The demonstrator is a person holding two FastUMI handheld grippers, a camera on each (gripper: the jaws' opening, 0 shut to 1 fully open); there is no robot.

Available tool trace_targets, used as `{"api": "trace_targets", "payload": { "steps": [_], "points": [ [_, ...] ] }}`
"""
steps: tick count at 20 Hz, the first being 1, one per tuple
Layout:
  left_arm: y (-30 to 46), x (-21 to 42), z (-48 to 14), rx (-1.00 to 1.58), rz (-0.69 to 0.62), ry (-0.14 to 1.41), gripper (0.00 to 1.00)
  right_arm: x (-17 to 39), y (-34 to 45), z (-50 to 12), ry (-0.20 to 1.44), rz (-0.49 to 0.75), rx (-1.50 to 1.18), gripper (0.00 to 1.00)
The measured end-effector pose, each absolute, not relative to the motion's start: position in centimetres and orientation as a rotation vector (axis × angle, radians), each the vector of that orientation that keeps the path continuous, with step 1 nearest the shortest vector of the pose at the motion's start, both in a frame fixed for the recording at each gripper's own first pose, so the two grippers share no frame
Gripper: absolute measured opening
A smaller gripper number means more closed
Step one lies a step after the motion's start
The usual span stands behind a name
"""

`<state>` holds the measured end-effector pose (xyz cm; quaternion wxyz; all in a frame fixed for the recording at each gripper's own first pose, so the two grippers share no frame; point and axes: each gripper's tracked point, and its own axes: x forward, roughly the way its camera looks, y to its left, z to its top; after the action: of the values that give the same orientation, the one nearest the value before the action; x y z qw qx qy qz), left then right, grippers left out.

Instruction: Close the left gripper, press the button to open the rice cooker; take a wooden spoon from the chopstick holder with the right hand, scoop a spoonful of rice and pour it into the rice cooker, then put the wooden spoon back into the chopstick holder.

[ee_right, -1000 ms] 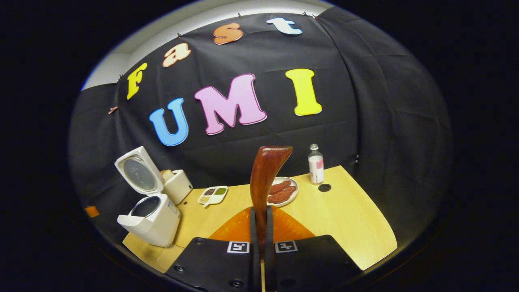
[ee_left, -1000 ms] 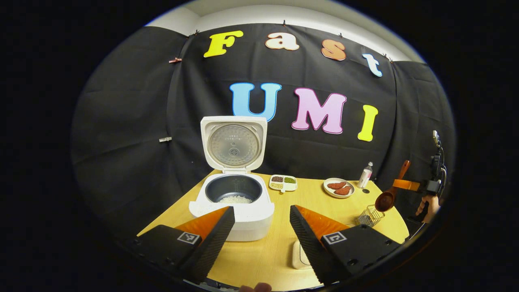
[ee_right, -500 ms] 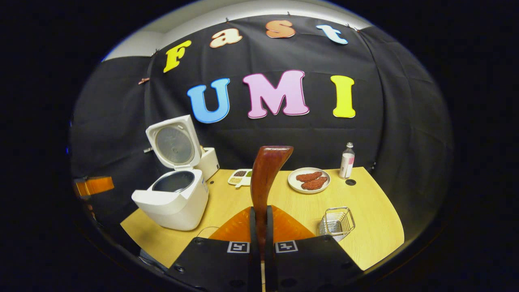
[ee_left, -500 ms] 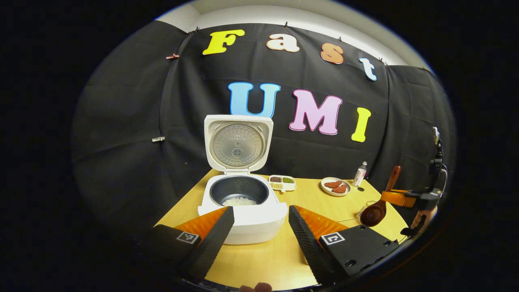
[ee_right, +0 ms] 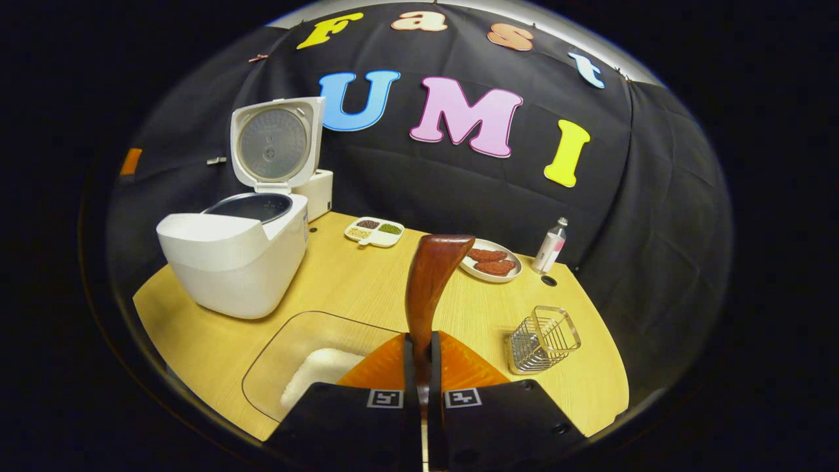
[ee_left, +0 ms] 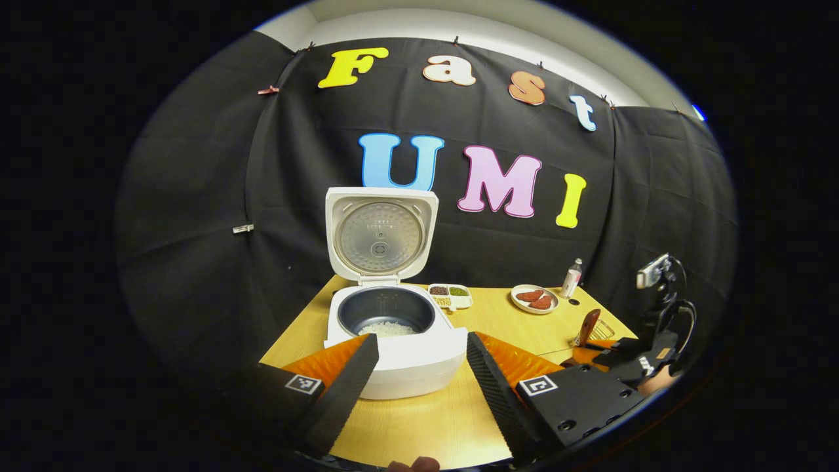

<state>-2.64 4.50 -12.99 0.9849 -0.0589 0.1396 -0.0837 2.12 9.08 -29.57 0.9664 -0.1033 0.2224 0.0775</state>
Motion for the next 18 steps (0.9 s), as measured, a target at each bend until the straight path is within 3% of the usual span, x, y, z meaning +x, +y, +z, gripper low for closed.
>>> {"api": "trace_targets", "payload": {
  "steps": [7, 8, 9, 18],
  "points": [
    [5.9, -2.6, -13.7, -0.144, -0.172, 0.296, 0.94, 2.3, 11.3, -32.8, 0.587, 0.119, 0.097, 0.08],
    [6.1, -2.6, -13.9, -0.152, -0.169, 0.298, 0.94, 2.1, 11.6, -32.9, 0.601, 0.125, 0.148, 0.12],
    [6.3, -2.5, -14.0, -0.160, -0.165, 0.301, 0.94, 2.0, 11.8, -32.9, 0.613, 0.125, 0.196, 0.08],
    [7.2, -2.2, -13.6, -0.145, -0.149, 0.285, 0.94, 1.2, 11.5, -32.4, 0.660, 0.067, 0.593, 0.08]
  ]
}}
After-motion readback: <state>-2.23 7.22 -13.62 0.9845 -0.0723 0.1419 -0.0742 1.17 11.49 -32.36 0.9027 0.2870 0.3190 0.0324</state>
